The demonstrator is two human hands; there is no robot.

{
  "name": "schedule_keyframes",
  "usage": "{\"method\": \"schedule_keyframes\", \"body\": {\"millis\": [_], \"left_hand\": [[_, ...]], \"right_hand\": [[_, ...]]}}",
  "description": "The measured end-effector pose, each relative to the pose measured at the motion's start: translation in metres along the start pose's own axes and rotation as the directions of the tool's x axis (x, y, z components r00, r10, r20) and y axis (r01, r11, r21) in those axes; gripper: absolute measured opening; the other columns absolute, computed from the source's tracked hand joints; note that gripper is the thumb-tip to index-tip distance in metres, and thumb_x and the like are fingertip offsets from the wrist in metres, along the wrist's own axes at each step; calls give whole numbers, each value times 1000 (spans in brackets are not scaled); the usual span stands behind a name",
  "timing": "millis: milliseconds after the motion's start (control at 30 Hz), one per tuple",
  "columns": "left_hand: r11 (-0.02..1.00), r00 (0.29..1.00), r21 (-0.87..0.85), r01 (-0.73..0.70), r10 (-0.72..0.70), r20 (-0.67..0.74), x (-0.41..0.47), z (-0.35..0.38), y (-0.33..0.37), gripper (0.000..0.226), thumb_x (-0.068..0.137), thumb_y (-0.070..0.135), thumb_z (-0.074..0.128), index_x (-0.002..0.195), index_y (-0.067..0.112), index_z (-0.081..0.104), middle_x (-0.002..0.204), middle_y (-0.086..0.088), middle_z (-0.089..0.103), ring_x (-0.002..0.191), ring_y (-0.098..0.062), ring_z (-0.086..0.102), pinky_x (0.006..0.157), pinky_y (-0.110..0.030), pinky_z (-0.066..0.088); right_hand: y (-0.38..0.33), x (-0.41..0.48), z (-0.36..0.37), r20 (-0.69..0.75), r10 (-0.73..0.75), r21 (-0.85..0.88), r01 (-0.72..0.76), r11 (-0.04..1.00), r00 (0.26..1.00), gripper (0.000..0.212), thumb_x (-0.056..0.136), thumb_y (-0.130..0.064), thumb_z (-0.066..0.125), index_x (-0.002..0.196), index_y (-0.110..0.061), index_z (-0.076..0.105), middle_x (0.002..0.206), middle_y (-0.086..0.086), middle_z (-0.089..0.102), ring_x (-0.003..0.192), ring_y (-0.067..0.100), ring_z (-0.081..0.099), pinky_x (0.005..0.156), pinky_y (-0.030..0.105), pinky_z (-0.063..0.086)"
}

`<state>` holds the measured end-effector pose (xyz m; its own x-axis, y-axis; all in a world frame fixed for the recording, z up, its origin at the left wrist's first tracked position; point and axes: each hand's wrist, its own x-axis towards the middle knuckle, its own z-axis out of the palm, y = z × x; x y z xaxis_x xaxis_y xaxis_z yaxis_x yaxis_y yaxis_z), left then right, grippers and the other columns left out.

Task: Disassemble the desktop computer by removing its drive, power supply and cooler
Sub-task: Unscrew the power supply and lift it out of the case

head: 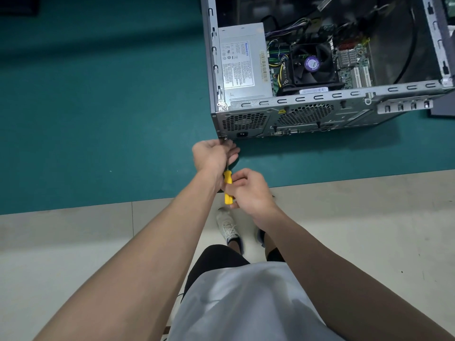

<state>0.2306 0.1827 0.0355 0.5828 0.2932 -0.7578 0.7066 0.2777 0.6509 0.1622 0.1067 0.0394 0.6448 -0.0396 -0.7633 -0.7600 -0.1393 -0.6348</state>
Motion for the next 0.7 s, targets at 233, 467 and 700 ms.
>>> {"method": "schedule_keyframes", "body": {"millis": [233,467,700], "left_hand": [[1000,1000,-27,0,0,-14,-2,5,2,13,92,-8,57,82,-1,61,78,-15,69,67,-21,72,59,-24,58],[996,1000,-89,11,-11,-9,-8,5,3,12,93,-5,58,82,-1,60,79,-16,69,71,-25,71,68,-30,61],[999,984,34,-34,39,-174,-1,6,4,17,88,-6,61,74,2,63,81,-17,72,63,-24,71,58,-31,60]], "right_hand": [[3,2,0,-29,-46,-48,45,998,998,11,86,-23,67,81,-23,58,63,-10,53,66,13,52,69,37,47],[-7,-1,-3,30,28,93,-31,995,999,12,90,-6,61,88,-15,53,88,8,69,57,16,69,62,31,58],[-1,1,-6,-111,-103,-195,80,978,989,19,87,-17,66,83,-23,49,87,6,67,63,17,70,76,44,57]]}}
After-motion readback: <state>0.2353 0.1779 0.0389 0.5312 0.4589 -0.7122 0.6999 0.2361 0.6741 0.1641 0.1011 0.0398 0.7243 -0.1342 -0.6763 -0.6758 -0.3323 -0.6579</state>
